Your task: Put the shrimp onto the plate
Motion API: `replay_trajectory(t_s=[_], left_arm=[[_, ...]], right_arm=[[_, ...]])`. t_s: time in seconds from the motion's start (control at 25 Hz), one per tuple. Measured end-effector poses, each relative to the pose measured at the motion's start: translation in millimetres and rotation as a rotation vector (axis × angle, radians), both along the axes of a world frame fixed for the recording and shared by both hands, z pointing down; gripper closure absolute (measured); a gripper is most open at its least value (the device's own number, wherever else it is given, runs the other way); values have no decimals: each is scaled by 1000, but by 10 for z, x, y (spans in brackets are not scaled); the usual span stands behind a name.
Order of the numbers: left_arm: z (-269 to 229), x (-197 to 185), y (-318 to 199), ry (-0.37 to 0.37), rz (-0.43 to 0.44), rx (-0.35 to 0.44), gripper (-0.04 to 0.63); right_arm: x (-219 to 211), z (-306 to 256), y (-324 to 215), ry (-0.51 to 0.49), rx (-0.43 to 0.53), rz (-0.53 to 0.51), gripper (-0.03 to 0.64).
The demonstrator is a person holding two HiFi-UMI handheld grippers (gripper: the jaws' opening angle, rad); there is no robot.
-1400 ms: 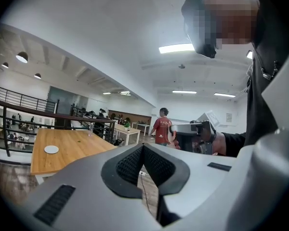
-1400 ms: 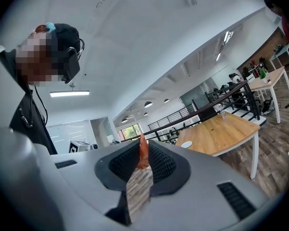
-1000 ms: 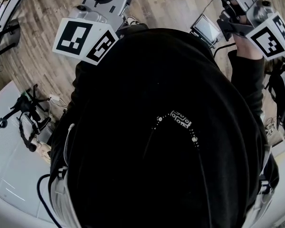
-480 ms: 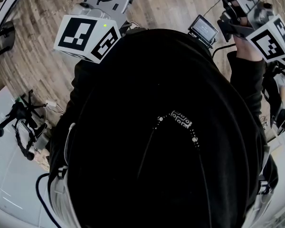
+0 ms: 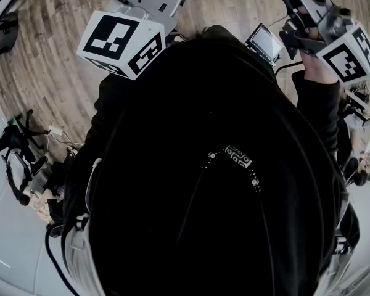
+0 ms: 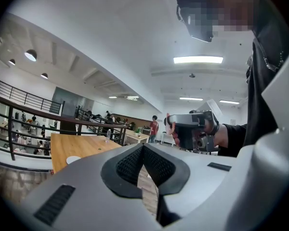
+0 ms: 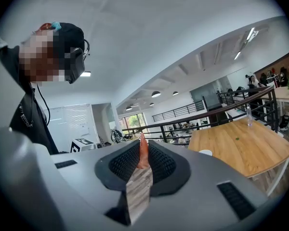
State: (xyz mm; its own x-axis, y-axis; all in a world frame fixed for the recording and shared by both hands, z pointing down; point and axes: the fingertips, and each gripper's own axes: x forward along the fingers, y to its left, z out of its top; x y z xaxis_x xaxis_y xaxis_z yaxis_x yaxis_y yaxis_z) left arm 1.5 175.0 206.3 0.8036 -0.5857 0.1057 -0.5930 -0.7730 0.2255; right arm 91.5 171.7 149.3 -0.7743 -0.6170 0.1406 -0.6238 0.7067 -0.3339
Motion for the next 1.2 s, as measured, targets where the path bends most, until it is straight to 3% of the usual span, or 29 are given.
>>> replay_trajectory(t_s=[0.24,0.64,0.72,0.92,1.2], left_arm=[[102,-160,-122,15,-62,-27,589],[201,-786,-629,-31,-244,-50,589],[260,-806,-817,-36,-270,-66,589],[334,-849,-723,-31,-318,-79,589],[502,-651,-1292,-47,-301,-91,589]], right_arm=[[-172,57,-255,5,-10,-80,551],[-703,189,-1062,-38,-32,-243,551],[-741,183,-1327,-38,-23,-273,551],[-790,295,-1256,-43,-38,-301,551],[-584,478,-1843,-71,-51,-282,551]])
